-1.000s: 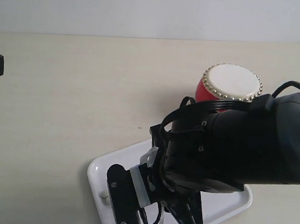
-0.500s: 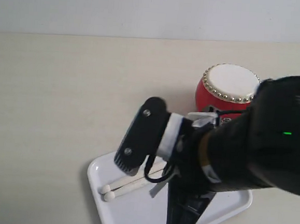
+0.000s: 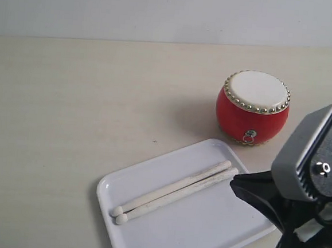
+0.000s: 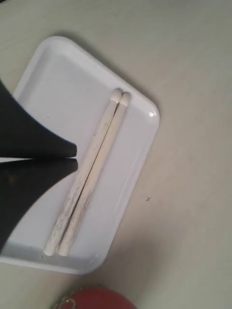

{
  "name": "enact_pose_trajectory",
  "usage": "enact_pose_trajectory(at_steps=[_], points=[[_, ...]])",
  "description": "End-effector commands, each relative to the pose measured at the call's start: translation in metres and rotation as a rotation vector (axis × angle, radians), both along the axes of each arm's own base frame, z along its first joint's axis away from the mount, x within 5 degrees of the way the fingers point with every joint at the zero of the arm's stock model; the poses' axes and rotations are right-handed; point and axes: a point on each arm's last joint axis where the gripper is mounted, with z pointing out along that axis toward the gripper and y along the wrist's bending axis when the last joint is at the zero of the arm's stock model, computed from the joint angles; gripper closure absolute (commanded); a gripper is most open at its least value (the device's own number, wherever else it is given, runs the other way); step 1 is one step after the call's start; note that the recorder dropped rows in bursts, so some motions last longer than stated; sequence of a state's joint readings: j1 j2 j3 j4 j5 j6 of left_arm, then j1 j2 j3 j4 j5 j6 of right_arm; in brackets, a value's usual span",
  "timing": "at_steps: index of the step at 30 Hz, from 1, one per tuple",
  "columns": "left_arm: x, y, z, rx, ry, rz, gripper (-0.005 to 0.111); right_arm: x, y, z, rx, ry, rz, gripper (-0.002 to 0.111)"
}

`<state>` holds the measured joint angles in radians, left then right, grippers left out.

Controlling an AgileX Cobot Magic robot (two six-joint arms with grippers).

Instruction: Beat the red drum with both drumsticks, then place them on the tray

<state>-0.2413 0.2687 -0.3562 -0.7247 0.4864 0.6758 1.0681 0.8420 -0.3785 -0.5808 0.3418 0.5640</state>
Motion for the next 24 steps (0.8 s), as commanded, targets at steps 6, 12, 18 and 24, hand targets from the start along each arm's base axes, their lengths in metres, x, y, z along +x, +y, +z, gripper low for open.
enact_pose_trajectory(at_steps=[6,12,18,24], points=[[0.004,0.004,0.003,-0.052,-0.053,0.065,0.107,-0.002,-0.005,0.01,0.108,-0.052,-0.02,0.108],[0.009,0.006,-0.007,-0.177,-0.046,0.11,0.107,0.006,-0.016,0.011,0.087,-0.076,-0.157,0.108],[0.012,0.01,-0.006,-0.204,-0.09,0.165,0.107,-0.004,-0.037,0.023,0.207,-0.158,-0.164,0.108],[0.0,0.008,0.003,-0.218,-0.129,0.11,0.107,-0.016,-0.059,0.036,0.363,-0.212,-0.186,0.108]])
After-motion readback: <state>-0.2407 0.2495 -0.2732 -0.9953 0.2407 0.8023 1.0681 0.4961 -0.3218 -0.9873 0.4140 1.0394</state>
